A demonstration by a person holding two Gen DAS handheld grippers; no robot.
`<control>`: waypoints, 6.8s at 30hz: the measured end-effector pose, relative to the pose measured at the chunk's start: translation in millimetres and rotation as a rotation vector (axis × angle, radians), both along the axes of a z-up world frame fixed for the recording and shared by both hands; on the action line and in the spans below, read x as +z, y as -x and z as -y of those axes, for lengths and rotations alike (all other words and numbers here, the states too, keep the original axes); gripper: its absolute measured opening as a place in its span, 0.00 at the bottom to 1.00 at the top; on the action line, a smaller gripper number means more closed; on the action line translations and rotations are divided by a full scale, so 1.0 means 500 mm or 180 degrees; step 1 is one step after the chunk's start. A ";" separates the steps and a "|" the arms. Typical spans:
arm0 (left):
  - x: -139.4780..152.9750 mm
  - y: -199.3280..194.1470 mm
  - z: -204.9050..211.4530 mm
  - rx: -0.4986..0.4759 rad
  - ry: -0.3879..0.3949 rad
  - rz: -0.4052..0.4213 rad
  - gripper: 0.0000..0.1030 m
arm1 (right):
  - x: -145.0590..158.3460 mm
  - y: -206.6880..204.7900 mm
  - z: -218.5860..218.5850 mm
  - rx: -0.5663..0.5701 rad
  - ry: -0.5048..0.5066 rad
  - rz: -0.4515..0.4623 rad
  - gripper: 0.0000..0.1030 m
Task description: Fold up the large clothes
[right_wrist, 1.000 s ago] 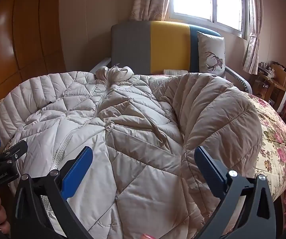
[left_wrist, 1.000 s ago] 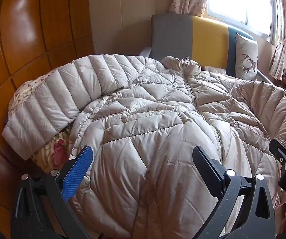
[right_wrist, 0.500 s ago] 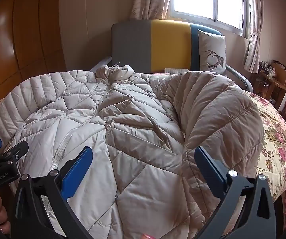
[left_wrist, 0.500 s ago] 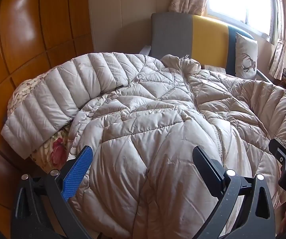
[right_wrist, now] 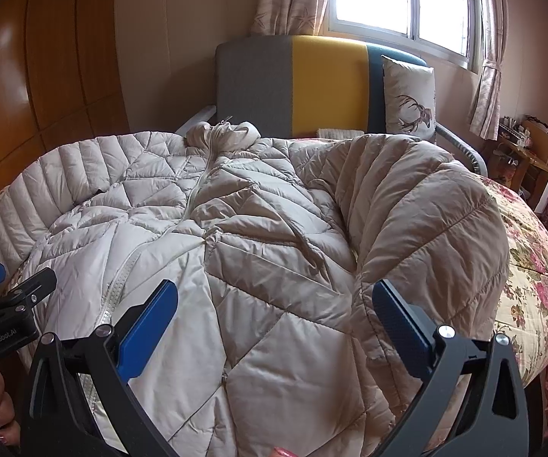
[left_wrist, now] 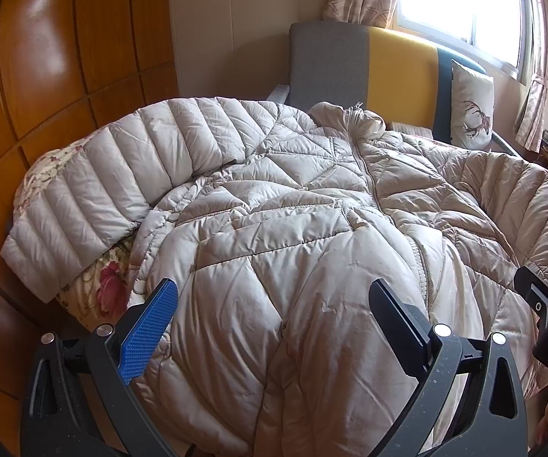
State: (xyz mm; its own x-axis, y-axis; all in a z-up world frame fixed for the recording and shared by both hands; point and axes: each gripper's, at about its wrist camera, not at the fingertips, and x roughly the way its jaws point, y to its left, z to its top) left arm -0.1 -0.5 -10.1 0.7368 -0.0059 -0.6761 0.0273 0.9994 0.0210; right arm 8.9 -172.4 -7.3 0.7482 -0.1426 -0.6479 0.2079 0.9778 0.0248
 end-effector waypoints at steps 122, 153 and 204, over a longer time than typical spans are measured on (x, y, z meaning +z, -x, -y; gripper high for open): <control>-0.143 -0.443 -0.624 0.1548 0.0502 -0.0414 0.70 | -0.206 -0.281 0.188 0.0124 -0.0146 -0.0594 0.98; -0.232 -0.123 -0.757 0.2504 0.3357 0.0273 0.08 | -0.218 -0.282 0.209 0.0145 -0.0483 -0.0600 0.98; -0.080 -0.449 0.209 -0.1317 0.0299 -0.0303 0.02 | -0.218 -0.279 0.217 0.0161 -0.0590 -0.0560 0.98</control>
